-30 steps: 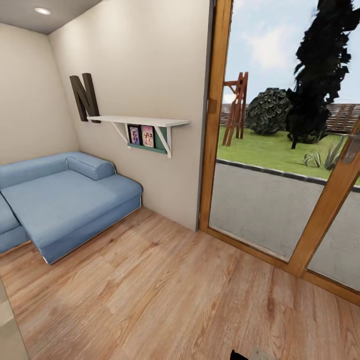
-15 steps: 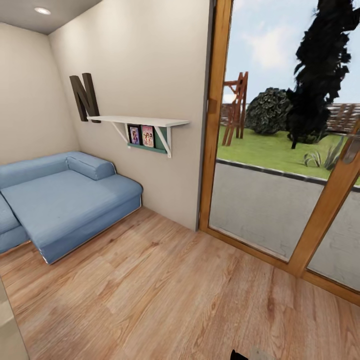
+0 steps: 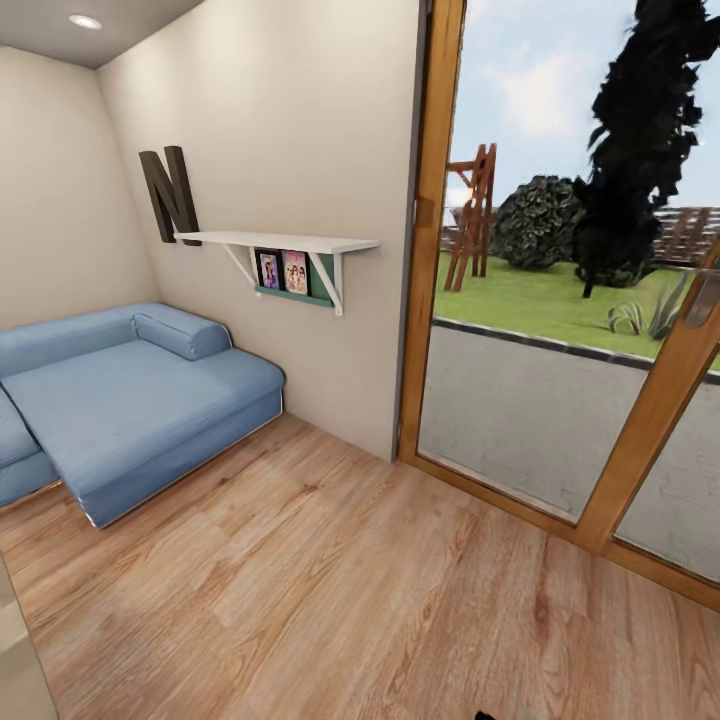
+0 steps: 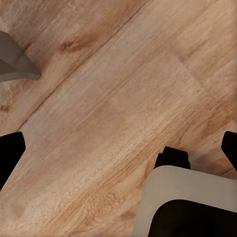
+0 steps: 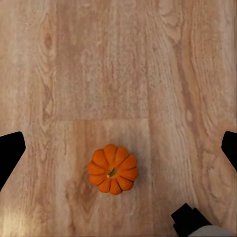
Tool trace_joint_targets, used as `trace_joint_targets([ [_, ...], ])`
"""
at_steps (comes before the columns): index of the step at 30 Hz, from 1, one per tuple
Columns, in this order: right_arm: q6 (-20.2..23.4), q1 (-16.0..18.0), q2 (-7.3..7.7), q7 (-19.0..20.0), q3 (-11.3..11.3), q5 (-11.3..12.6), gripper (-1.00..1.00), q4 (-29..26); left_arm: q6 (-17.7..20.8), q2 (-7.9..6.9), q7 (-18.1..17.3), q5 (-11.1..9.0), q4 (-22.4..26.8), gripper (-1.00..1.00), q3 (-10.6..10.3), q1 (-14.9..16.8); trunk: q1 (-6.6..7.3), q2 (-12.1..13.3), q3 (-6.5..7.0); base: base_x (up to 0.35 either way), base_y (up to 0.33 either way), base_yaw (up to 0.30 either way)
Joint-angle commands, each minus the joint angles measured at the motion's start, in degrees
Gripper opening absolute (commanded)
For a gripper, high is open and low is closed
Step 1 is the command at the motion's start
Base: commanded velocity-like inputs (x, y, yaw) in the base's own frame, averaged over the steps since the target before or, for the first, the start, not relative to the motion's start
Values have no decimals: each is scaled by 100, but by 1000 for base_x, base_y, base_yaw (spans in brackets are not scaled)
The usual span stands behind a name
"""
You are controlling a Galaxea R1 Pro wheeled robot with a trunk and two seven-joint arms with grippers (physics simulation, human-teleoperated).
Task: Place each of the two pumpkins and all three candles from the living room inside a cabinet in the living room (use any cabinet), then make sure every cabinet is closed, and position the cauldron so it is next to a table in the living room.
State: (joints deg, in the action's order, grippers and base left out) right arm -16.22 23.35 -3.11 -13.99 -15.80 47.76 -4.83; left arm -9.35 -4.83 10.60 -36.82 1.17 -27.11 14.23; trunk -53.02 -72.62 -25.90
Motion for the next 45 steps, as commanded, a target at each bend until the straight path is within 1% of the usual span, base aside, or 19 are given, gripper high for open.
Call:
trace_joint_targets([
  [1, -8, 3, 2, -28, -40, 54, 100, 0, -6, -1, 22, -35, 6, 100, -48, 1, 0, -3, -6, 0, 0, 0],
  [7, 237, 3, 11, -116, 7, 106, 100, 16, -6, -1, 25, -35, 6, 100, -48, 1, 0, -3, -6, 0, 0, 0],
  [18, 267, 3, -3, -157, 4, 98, 100, 3, -2, 22, 12, -31, 6, 100, -45, 1, 0, -3, -6, 0, 0, 0],
  [23, 268, 3, -15, -144, -7, 93, 100, 0, -21, 37, -51, -19, 68, 100, -22, 1, -110, -204, -96, 0, 0, 0],
  [25, 268, 4, -20, -133, -9, 93, 100, 0, -22, 34, -162, -13, 79, 100, -34, 1, -154, -284, -132, 0, 0, 0],
  [29, 263, 3, -23, -119, -11, 93, 100, 0, -23, 17, -494, 1, 132, 100, -46, 13, -241, -444, -203, 0, 0, 0],
  [30, 262, 3, -23, -117, -11, 93, 100, -2, -23, 7, -587, 11, 202, 100, -50, 18, -263, -485, -221, 0, 0, 0],
  [31, 261, 3, -26, -115, -11, 93, 100, -1, -12, -4, -680, 24, 383, 100, -61, 23, -285, -525, -239, 0, 0, 0],
  [35, 248, 5, -31, -113, -11, 93, 100, 0, 110, -57, -762, 52, 1106, 100, -70, 26, -373, -685, -311, 0, 0, 0],
  [36, 247, 5, -31, -113, -11, 93, 100, 0, 145, -63, -765, 54, 1204, 100, -69, 27, -395, -725, -329, 0, 0, 0],
  [38, 241, 6, -32, -113, -16, 93, 100, 0, 438, -153, -764, 40, 1634, 100, -49, 29, -439, -805, -365, 0, 0, 0],
  [39, 238, 5, -32, -113, -17, 93, 100, 0, 707, -252, -763, 21, 1922, 100, -36, 33, -461, -846, -383, 0, 0, 0],
  [40, 236, 4, -32, -113, -18, 91, 100, -1, 1077, -383, -762, 2, 2299, 100, -23, 37, -483, -886, -401, 0, 0, 0],
  [41, 235, 4, -32, -113, -19, 90, 100, -4, 1526, -525, -760, -15, 2775, 100, 0, 40, -505, -926, -419, 0, 0, 0],
  [42, 234, 3, -32, -113, -19, 89, 100, -4, 2013, -657, -754, -43, 3329, 100, 71, 40, -527, -966, -437, 0, 0, 0],
  [43, 234, 3, -32, -113, -19, 89, 100, -4, 2497, -769, -745, -84, 3916, 100, 201, 39, -549, -1006, -455, 0, 0, 0],
  [44, 234, 3, -32, -113, -19, 87, 100, -6, 2955, -858, -735, -128, 4496, 100, 387, 36, -571, -1046, -473, 0, 0, 0],
  [45, 233, 3, -32, -113, -21, 86, 100, -7, 3357, -915, -729, -153, 5017, 100, 616, 33, -593, -1086, -491, 0, 0, 0],
])
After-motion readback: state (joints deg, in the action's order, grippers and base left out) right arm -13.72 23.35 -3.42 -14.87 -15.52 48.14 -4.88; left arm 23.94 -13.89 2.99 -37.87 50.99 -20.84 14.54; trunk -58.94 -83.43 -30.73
